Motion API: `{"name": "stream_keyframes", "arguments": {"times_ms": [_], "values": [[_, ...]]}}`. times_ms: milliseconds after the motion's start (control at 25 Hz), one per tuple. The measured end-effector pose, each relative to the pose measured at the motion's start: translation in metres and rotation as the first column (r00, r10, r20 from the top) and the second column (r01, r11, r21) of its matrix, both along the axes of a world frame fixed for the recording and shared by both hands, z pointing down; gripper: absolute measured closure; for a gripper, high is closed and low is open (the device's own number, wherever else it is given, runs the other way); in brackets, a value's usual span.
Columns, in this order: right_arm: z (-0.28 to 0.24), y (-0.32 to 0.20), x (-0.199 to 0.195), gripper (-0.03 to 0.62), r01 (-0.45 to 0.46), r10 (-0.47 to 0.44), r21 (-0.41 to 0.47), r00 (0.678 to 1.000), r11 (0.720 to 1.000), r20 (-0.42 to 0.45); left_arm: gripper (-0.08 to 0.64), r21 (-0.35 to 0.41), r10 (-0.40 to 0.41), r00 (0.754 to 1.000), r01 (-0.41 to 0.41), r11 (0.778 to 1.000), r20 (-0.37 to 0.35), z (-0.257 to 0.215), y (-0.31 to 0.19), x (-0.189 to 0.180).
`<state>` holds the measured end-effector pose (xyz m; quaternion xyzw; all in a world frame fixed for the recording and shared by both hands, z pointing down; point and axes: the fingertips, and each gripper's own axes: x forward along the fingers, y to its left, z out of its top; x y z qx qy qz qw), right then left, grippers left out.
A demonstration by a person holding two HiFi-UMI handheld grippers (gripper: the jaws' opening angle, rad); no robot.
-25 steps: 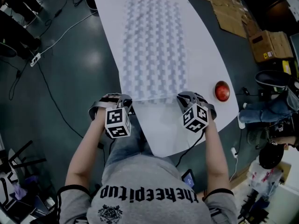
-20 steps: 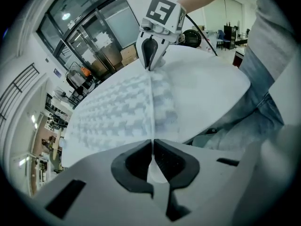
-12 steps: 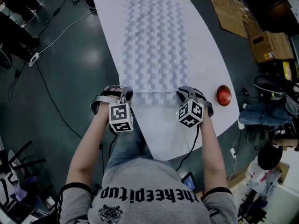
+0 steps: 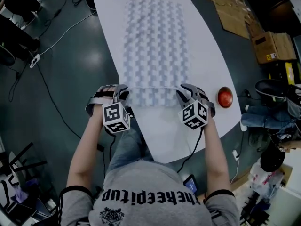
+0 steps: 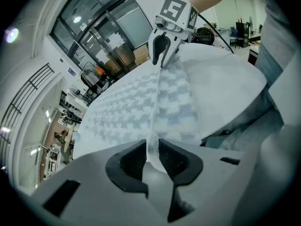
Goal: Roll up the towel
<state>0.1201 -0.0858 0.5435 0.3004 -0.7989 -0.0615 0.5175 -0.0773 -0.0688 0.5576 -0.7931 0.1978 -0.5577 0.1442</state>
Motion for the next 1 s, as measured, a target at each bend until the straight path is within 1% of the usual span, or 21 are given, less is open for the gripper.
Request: {"name": "stream_keyframes", "arguments": {"times_ms": [80, 160, 240, 320, 440, 560, 640, 720, 800, 840, 920, 1000], "values": [[0.0, -0.001, 0.001, 0.484, 0.012, -0.012, 0.002, 1.0, 1.0, -0.006, 0.474, 0.005, -0.001, 1.0, 0.001, 1.0, 0.022, 0.003, 0.001, -0.002], [-0.004, -0.003, 0.006, 0.479, -0.014, 0.014, 0.005, 1.0, 1.0, 0.016, 0.471, 0.02, -0.02, 0.999, 0.02, 1.0, 0.033, 0.004, 0.0, -0.008], [-0.012, -0.004, 0.012, 0.476, -0.049, 0.048, 0.009, 0.997, 0.999, 0.056, 0.472, 0.038, -0.044, 0.999, 0.043, 0.998, 0.016, -0.003, -0.002, -0.013], [-0.024, -0.004, 0.015, 0.476, -0.067, 0.065, 0.023, 0.993, 0.997, 0.098, 0.471, 0.055, -0.044, 0.999, 0.045, 0.997, -0.008, -0.012, 0.0, -0.012], [-0.038, 0.006, 0.012, 0.476, -0.049, 0.044, 0.035, 0.988, 0.998, 0.145, 0.46, 0.048, 0.017, 1.0, -0.017, 0.999, -0.01, -0.016, 0.015, 0.0], [-0.044, 0.017, 0.012, 0.469, -0.002, -0.007, 0.074, 0.993, 0.997, 0.117, 0.432, 0.016, 0.094, 0.995, -0.094, 0.995, 0.024, -0.004, 0.035, 0.015], [-0.049, 0.02, 0.015, 0.469, 0.006, -0.017, 0.095, 0.994, 0.995, 0.112, 0.431, -0.008, 0.127, 0.991, -0.127, 0.992, 0.031, 0.006, 0.045, 0.022], [-0.048, 0.03, 0.012, 0.469, 0.026, -0.032, 0.048, 0.99, 0.999, 0.138, 0.426, -0.024, 0.143, 0.989, -0.142, 0.99, 0.039, 0.014, 0.051, 0.026], [-0.039, 0.053, 0.001, 0.468, 0.083, -0.077, -0.033, 0.983, 0.996, 0.169, 0.423, -0.045, 0.156, 0.986, -0.154, 0.987, 0.051, 0.021, 0.056, 0.029], [-0.032, 0.067, -0.005, 0.469, 0.12, -0.104, -0.079, 0.978, 0.99, 0.18, 0.422, -0.053, 0.162, 0.985, -0.159, 0.986, 0.055, 0.023, 0.058, 0.031], [-0.013, 0.096, -0.015, 0.469, 0.178, -0.144, -0.176, 0.972, 0.968, 0.188, 0.422, -0.062, 0.166, 0.985, -0.163, 0.985, 0.051, 0.023, 0.057, 0.034], [0.008, 0.112, -0.015, 0.469, 0.182, -0.145, -0.247, 0.976, 0.952, 0.162, 0.423, -0.065, 0.162, 0.985, -0.158, 0.985, 0.052, 0.024, 0.056, 0.034]]}}
